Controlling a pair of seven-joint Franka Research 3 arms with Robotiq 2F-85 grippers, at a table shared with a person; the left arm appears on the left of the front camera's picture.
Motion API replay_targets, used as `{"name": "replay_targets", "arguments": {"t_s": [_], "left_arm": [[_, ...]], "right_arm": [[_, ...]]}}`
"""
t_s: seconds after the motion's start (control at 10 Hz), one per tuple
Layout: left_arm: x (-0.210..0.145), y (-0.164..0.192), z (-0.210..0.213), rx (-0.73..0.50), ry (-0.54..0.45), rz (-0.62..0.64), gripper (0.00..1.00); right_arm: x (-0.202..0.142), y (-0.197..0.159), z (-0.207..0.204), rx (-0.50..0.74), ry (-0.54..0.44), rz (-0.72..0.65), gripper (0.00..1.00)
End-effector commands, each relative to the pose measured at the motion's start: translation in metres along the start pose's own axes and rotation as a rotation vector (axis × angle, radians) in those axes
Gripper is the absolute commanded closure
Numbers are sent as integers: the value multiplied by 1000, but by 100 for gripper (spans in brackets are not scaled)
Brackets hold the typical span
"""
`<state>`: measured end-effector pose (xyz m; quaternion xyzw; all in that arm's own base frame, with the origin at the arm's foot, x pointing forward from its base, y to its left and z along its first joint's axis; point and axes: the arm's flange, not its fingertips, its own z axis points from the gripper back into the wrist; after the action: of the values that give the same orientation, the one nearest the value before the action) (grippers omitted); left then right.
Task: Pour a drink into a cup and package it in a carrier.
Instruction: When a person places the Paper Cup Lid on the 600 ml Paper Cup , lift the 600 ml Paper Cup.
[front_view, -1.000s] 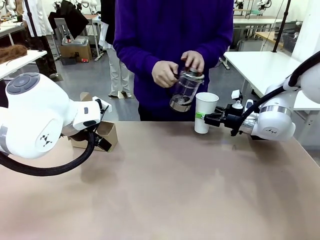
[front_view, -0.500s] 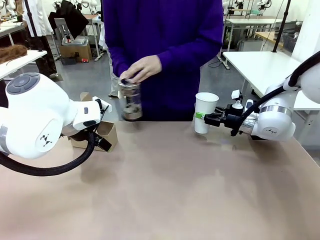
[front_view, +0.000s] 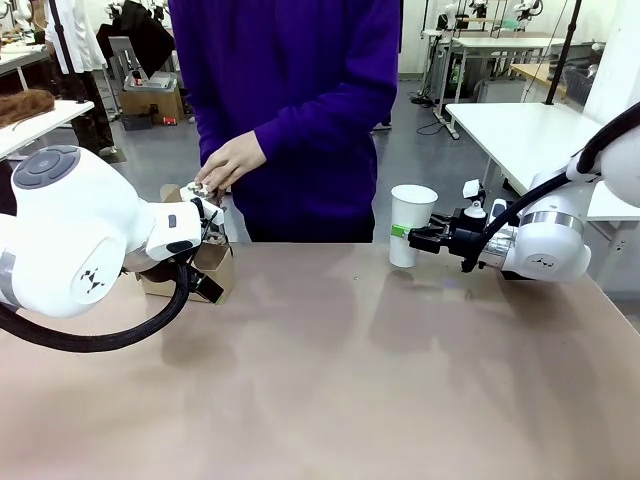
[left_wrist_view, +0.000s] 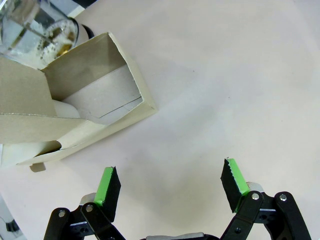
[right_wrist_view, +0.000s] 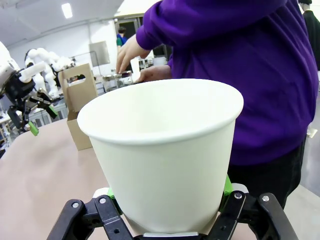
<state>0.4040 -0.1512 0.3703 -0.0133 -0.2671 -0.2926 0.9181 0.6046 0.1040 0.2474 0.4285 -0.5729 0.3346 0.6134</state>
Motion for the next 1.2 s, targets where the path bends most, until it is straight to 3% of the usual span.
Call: {"name": "replay_targets", "arguments": {"t_s": [0.0,1.1], "left_arm": [[0,0,0,-1,-1,0,0],[0,0,0,-1,-1,0,0]], "right_arm": [[5,4,0,0,-1,4,20],[5,4,0,0,-1,4,20]]}}
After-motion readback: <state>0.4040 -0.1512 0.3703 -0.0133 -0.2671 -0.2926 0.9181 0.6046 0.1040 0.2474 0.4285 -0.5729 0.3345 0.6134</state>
